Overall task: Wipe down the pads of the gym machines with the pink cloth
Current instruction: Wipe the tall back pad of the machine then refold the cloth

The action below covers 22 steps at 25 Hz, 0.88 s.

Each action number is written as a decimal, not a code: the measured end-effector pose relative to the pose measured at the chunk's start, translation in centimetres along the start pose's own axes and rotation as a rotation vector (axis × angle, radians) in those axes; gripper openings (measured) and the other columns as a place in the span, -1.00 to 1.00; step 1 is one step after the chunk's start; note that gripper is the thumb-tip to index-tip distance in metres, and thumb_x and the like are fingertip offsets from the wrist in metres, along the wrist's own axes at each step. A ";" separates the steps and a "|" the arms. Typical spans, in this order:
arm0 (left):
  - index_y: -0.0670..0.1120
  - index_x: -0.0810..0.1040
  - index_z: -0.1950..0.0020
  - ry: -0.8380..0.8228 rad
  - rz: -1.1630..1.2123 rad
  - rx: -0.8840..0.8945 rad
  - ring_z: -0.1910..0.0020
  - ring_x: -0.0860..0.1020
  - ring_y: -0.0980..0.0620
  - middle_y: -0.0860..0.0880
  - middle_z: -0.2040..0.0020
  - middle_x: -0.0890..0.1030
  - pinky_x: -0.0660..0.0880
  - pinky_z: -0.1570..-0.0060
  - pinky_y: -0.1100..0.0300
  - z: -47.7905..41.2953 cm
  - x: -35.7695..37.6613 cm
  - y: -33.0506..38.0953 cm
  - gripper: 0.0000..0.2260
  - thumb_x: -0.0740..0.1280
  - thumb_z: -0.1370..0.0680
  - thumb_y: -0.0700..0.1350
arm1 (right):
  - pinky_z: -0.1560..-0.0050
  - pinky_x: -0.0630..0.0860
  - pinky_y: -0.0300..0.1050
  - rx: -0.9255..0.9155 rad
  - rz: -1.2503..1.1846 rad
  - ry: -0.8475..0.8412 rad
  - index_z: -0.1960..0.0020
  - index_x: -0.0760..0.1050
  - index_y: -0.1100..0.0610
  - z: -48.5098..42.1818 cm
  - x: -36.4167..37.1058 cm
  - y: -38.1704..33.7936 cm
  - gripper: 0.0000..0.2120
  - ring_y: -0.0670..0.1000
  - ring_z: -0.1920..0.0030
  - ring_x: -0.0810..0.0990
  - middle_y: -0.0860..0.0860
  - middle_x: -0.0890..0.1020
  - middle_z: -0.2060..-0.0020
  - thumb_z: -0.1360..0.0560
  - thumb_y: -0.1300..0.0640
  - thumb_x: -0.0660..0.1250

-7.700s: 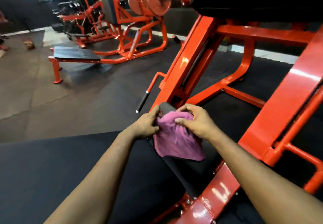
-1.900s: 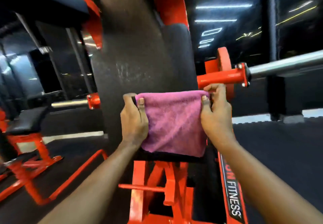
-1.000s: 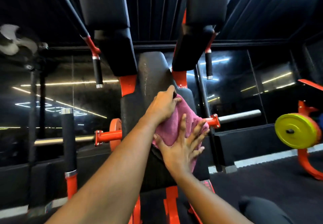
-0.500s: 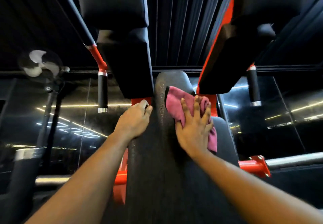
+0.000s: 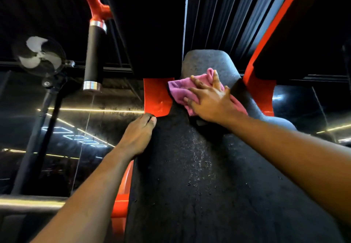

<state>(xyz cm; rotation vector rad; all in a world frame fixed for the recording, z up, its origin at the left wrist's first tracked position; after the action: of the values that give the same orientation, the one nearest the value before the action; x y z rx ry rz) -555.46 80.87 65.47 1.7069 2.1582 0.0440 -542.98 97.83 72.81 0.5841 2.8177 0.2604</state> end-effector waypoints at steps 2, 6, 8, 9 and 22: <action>-0.05 0.42 0.02 0.007 0.032 -0.017 -0.16 0.49 -0.17 -0.19 -0.11 0.57 0.27 0.01 0.12 0.0 -0.1 0.1 -0.84 0.12 -0.70 -0.07 | -0.36 0.16 0.52 -0.022 -0.017 0.064 -0.40 0.39 -0.27 0.0 -0.2 -1.3 -0.61 0.30 -0.60 -0.10 -0.13 0.26 -0.56 -0.59 -0.20 0.13; -0.05 0.43 0.01 -0.017 0.045 -0.028 -0.17 0.47 -0.13 -0.11 -0.09 0.53 0.26 -0.02 0.15 -0.3 -0.3 0.5 -0.85 0.12 -0.70 -0.08 | -0.27 0.39 0.28 -0.217 0.023 0.111 -0.35 0.48 -0.17 -0.1 0.0 -2.6 -0.56 0.18 -0.59 0.09 -0.18 0.42 -0.46 -0.52 -0.12 0.08; -0.09 0.48 -0.07 -0.030 0.029 -0.033 -0.20 0.47 -0.12 -0.10 -0.12 0.54 0.26 -0.03 0.16 -0.6 -0.3 0.4 -0.84 0.13 -0.70 -0.08 | -0.29 0.38 0.25 -0.150 -0.020 0.140 -0.37 0.47 -0.17 -0.5 -0.4 -2.0 -0.58 0.19 -0.58 0.14 -0.15 0.44 -0.47 -0.52 -0.03 0.19; -0.11 0.50 -0.15 -0.032 0.025 -0.037 -0.21 0.46 -0.11 -0.11 -0.17 0.54 0.25 -0.04 0.18 -0.6 -0.2 0.3 -0.82 0.14 -0.69 -0.09 | -0.30 0.37 0.25 -0.177 -0.005 0.154 -0.37 0.47 -0.15 -0.4 -0.3 -2.0 -0.57 0.20 -0.58 0.15 -0.12 0.43 -0.48 -0.51 0.00 0.23; -0.10 0.44 -0.31 -0.057 -0.071 -0.060 -0.29 0.42 -0.09 -0.10 -0.30 0.47 0.29 -0.20 0.09 -0.6 0.3 0.1 -0.70 0.10 -0.69 0.02 | -0.26 0.48 0.21 -0.063 -0.030 0.235 -0.40 0.49 -0.05 1.2 -1.0 4.6 -0.50 0.26 -0.49 0.31 -0.02 0.49 -0.44 -0.46 0.02 0.31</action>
<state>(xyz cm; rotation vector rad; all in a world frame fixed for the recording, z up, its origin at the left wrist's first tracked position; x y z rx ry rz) -555.60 81.36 65.98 1.5784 2.1517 0.0401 -540.07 101.74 72.94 0.5283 3.0264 0.4373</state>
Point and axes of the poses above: each hand's wrist, its own z-axis away from the middle knuckle, its own x-axis out of the palm, y = z × x, the point moved 6 cm from there along -z, towards the middle knuckle
